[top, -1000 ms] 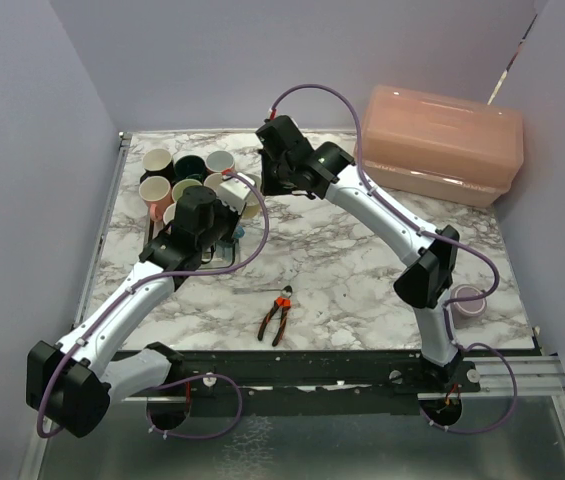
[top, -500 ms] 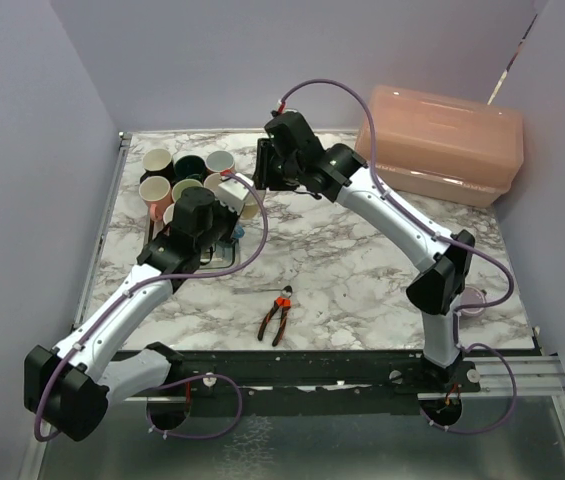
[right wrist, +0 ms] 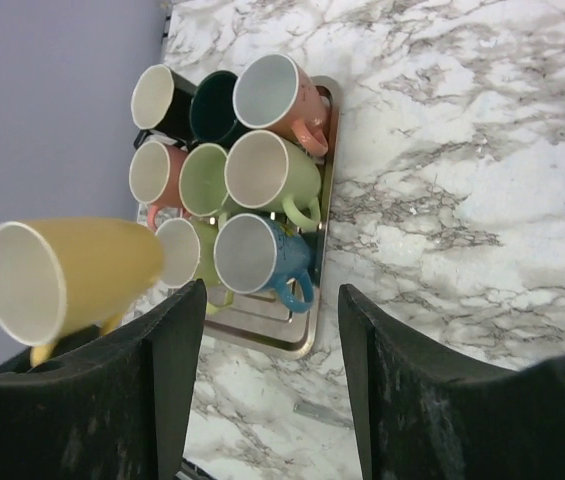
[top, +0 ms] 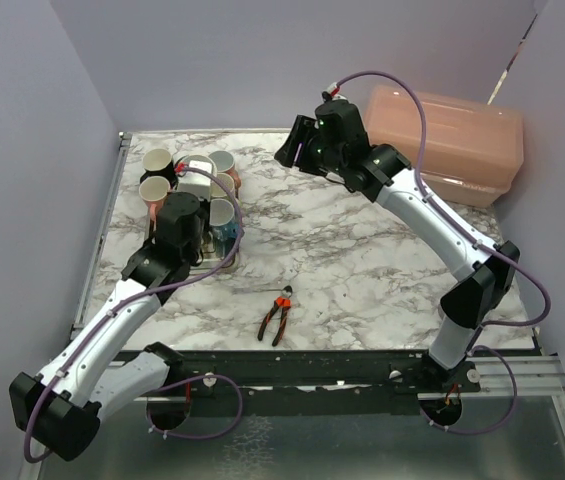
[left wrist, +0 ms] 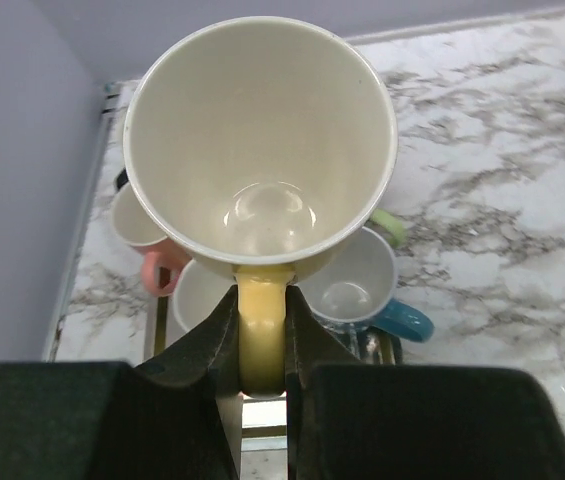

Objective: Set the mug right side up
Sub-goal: Place the cup on the tray.

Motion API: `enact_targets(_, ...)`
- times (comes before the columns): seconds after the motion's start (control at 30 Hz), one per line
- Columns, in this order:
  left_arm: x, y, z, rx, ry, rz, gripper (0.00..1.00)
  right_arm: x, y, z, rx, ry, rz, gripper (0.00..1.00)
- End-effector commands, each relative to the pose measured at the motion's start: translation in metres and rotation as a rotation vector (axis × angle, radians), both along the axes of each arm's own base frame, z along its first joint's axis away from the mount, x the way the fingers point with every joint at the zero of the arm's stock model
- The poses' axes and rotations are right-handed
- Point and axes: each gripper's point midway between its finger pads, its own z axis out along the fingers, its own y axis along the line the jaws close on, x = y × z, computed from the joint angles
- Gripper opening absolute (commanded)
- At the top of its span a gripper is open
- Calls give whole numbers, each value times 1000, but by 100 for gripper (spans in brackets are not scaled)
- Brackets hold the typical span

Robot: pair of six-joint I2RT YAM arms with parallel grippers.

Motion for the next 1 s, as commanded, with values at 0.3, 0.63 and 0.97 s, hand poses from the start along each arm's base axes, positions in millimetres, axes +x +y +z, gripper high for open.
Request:
enact_targets(0.3, -38, 121, -1, -101, -165, 701, 0, -3, -22, -32, 16, 74, 2, 59)
enact_targets(0.63, -24, 153, -63, -257, -80, 770, 0, -5, -34, -61, 6, 174, 25, 59)
enact_targets(0.97, -12, 139, -102, -290, -37, 669, 0, -2, -56, -77, 8, 216, -14, 59)
